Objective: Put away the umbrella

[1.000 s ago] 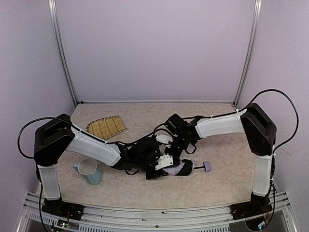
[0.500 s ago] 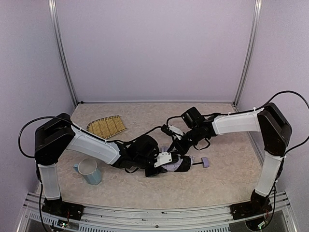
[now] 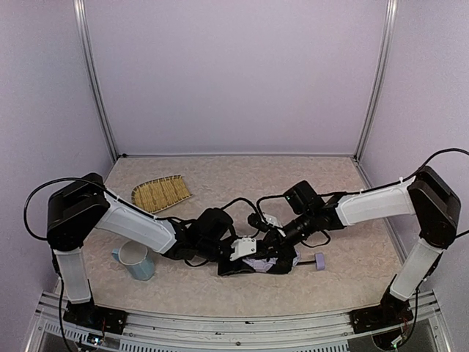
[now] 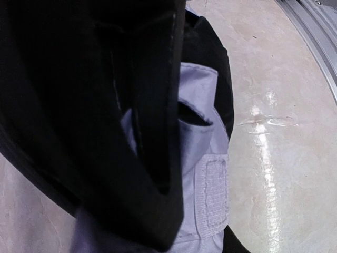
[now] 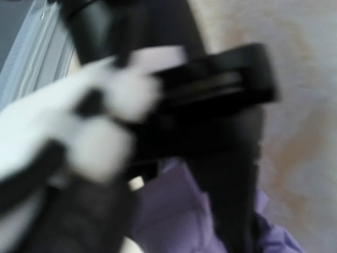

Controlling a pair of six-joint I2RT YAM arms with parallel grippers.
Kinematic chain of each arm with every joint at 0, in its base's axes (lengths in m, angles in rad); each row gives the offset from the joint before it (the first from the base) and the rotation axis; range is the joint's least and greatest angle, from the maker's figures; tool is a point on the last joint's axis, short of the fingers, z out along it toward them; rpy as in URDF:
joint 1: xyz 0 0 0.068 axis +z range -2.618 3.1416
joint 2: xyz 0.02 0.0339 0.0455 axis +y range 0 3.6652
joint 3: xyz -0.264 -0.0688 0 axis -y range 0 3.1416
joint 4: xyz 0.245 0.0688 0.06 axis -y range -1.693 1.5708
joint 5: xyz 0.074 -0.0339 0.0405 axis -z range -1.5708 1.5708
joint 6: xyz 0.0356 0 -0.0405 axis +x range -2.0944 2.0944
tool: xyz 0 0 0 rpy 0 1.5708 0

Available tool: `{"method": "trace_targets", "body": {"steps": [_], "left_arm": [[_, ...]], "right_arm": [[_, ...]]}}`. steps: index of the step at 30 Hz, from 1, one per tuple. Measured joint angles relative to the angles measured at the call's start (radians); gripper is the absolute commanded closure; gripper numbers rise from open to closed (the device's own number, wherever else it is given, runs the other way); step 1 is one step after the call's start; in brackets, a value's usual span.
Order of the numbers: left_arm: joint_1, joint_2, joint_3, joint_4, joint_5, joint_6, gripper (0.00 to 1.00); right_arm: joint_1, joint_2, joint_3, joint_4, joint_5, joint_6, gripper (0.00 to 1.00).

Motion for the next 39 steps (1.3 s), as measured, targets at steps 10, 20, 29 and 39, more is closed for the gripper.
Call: {"method": "trace_targets", "body": {"steps": [10,20,29,39], "left_arm": [[-0.003,-0.012,-0.033,0.011,0.043,0.068,1.00],[-0.009,-0.013,-0.043,0.015,0.029,0.170,1.00],[-0.014,-0.014,-0.056,0.039,0.011,0.188,1.00],[-0.015,-0.030,-0.103,0.114,-0.065,0.129,1.00]], "right_arm": [[0.113,-0.077,-0.110,0.075,0.161,-0.095,0.94],[0.288,-0.154,-0.175,0.117,0.491,-0.144,0.81],[0.395,-0.190,-0.216,0.171,0.801,-0.159,0.69],[0.479,-0.267,-0.284,0.152,0.874,-0.236,0.67]]}}
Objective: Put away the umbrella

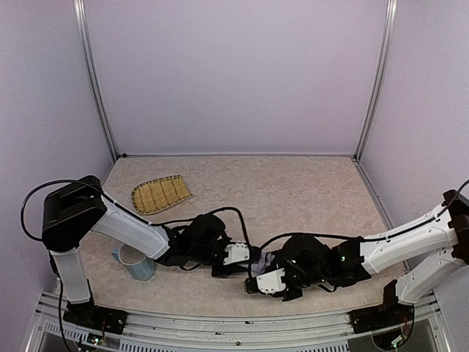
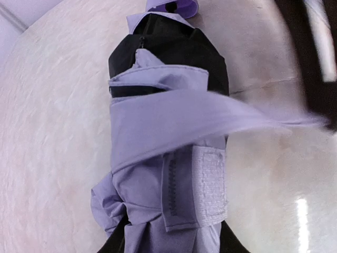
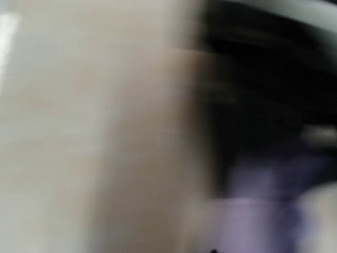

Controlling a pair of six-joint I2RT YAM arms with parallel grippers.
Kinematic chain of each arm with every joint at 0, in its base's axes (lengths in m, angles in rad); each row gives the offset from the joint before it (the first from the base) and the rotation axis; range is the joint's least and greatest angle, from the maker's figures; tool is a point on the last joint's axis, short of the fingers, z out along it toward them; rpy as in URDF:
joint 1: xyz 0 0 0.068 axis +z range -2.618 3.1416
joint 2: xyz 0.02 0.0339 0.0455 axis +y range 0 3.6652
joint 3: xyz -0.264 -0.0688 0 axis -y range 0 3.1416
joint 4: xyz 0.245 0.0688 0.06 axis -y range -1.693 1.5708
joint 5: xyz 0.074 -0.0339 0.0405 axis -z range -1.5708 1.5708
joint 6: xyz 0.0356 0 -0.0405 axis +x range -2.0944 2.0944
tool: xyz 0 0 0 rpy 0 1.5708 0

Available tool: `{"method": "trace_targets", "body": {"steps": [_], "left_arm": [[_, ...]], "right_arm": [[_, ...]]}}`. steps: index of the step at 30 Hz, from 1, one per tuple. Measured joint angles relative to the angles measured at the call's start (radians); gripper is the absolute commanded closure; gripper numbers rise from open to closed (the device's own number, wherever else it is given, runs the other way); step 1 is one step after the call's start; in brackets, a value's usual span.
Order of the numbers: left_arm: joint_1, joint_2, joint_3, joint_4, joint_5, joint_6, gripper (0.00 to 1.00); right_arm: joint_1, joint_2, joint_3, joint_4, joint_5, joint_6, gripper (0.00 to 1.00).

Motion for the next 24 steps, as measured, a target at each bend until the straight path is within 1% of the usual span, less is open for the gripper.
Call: {"method": "trace_targets", "body": {"steps": [4,9,13,15,17,18,19,21,24], "left_arm": [[0.034,-0.008,-0.016,0.022,-0.065,-0.051,1.00],[0.035,-0.007,-0.013,0.024,-0.105,-0.076,1.00],[0.029,0.000,-0.004,0.028,-0.150,-0.110,1.00],[0.025,0.000,-0.005,0.034,-0.172,-0.122,1.00],[0.023,0.000,-0.018,0.053,-0.185,-0.127,1.00],[0.021,-0.001,-0.025,0.065,-0.188,-0.127,1.00],[0.021,-0.001,-0.031,0.073,-0.188,-0.122,1.00],[0.020,-0.003,-0.034,0.072,-0.186,-0.111,1.00],[0.019,-0.005,-0.032,0.056,-0.175,-0.088,1.00]], "right_arm": [[0.057,-0.006,-0.031,-0.064,-0.071,-0.053,0.67],[0.057,0.025,-0.027,-0.076,-0.084,-0.069,0.67],[0.056,0.017,-0.018,-0.078,-0.097,-0.028,0.69],[0.041,-0.028,-0.018,-0.079,-0.118,0.026,0.65],[-0.013,-0.109,-0.014,-0.079,-0.181,0.108,0.56],[-0.066,-0.156,-0.009,-0.074,-0.227,0.155,0.51],[-0.141,-0.207,0.006,-0.070,-0.270,0.211,0.49],[-0.270,-0.259,0.056,-0.071,-0.314,0.300,0.46],[-0.441,-0.240,0.187,-0.104,-0.372,0.413,0.40]]}}
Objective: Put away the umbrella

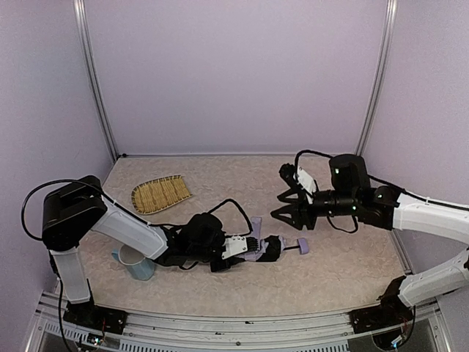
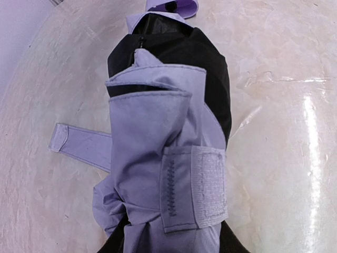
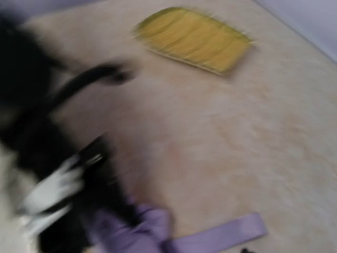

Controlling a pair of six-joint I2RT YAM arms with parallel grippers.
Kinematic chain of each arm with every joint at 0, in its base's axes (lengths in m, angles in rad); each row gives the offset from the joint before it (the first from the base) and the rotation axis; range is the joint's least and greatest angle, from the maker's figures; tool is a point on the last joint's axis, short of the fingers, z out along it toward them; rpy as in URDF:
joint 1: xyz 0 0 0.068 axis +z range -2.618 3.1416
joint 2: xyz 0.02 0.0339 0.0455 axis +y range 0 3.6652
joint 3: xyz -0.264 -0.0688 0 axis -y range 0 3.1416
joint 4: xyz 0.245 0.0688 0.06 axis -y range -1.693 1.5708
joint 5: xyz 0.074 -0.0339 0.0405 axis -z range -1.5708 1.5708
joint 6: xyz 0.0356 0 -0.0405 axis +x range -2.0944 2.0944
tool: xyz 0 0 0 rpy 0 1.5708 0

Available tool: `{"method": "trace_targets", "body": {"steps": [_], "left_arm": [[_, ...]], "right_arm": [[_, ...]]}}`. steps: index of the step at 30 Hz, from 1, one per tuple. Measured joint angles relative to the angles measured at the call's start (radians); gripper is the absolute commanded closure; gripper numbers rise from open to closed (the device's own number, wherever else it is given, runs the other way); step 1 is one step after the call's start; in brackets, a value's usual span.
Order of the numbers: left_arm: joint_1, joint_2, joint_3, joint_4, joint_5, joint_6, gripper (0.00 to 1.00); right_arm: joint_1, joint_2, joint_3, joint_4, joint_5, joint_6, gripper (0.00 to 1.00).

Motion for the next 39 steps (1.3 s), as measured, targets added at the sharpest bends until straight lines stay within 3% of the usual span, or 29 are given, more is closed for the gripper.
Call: {"method": "trace_targets", "body": {"steps": [3,7,12,16,22,26,39], "left_arm": [[0.000,-0.003,0.004,-0.017,0.013,0.021,1.00],[0.000,-0.009,0.006,-0.037,0.029,0.049,1.00],[0.000,-0.016,0.009,-0.062,0.053,0.089,1.00],[0.000,-0.023,0.009,-0.082,0.077,0.114,1.00],[0.000,-0.023,0.021,-0.107,0.089,0.128,1.00],[0.000,-0.023,0.025,-0.115,0.090,0.129,1.00],[0.000,-0.021,0.042,-0.146,0.092,0.130,1.00]], "right_arm": [[-0.117,0.104,0.119,-0.060,-0.050,0.053,0.31],[-0.185,0.351,0.307,-0.179,-0.051,0.050,0.27],[-0.199,0.686,0.550,-0.338,-0.014,-0.027,0.34],[-0.188,0.820,0.612,-0.441,0.008,-0.097,0.38],[-0.122,0.892,0.649,-0.498,0.044,-0.158,0.43],[-0.089,0.906,0.658,-0.486,0.077,-0.173,0.63],[-0.035,0.906,0.652,-0.441,0.211,-0.148,0.78]]}}
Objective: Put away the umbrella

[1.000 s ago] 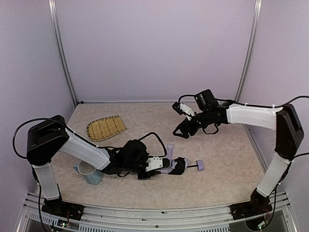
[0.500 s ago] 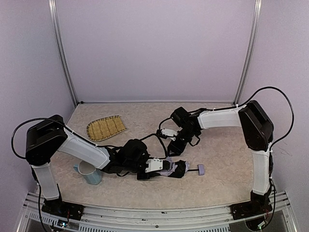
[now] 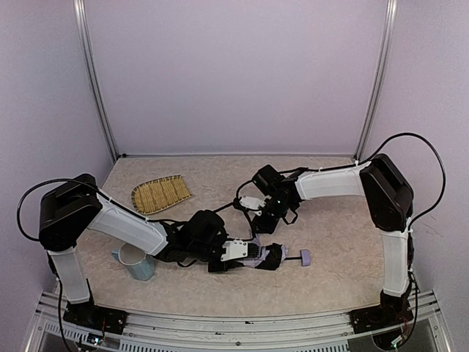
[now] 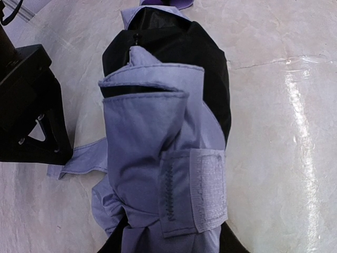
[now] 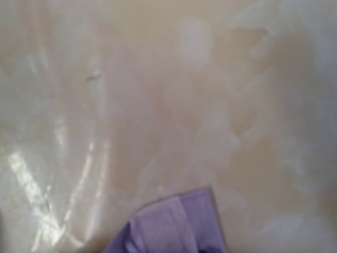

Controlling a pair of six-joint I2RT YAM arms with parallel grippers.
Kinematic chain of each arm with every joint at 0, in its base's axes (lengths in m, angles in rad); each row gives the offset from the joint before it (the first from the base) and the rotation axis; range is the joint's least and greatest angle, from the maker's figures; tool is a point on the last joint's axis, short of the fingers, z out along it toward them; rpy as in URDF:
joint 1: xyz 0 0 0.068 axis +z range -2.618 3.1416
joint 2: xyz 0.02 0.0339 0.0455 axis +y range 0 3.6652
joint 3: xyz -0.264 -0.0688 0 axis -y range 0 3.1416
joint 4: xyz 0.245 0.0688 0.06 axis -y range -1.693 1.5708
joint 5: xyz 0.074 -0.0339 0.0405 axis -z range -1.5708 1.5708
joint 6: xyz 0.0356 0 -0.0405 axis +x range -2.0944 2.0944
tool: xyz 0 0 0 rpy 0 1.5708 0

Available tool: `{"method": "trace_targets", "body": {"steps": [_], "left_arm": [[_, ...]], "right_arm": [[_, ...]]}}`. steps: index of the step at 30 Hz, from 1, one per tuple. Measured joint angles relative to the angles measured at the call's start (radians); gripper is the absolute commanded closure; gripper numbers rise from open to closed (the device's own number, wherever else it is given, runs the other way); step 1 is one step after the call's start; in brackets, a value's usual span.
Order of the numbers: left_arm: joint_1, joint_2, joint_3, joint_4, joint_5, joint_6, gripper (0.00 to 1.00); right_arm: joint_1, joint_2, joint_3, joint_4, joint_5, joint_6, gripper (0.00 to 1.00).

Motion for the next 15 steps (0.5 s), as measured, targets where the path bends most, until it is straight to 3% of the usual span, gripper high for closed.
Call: {"method": "trace_targets", "body": {"steps": [2,4,6,15], "left_arm": [[0.000,0.000,0.000,-0.002,0.000,0.000,1.00],[0.000,0.000,0.001,-0.002,0.000,0.000,1.00],[0.000,0.000,0.001,-0.003,0.000,0.000,1.00],[0.000,0.002,0.005,-0.008,0.003,0.000,1.00]], "right_arm": [[0.002,0.002,0.005,0.000,0.013,0.000,0.74],[0.003,0.007,0.014,-0.001,0.029,0.001,0.55],[0.003,0.013,0.027,-0.003,0.043,0.006,0.47],[0.003,0.037,0.074,-0.034,0.048,-0.023,0.42]]}}
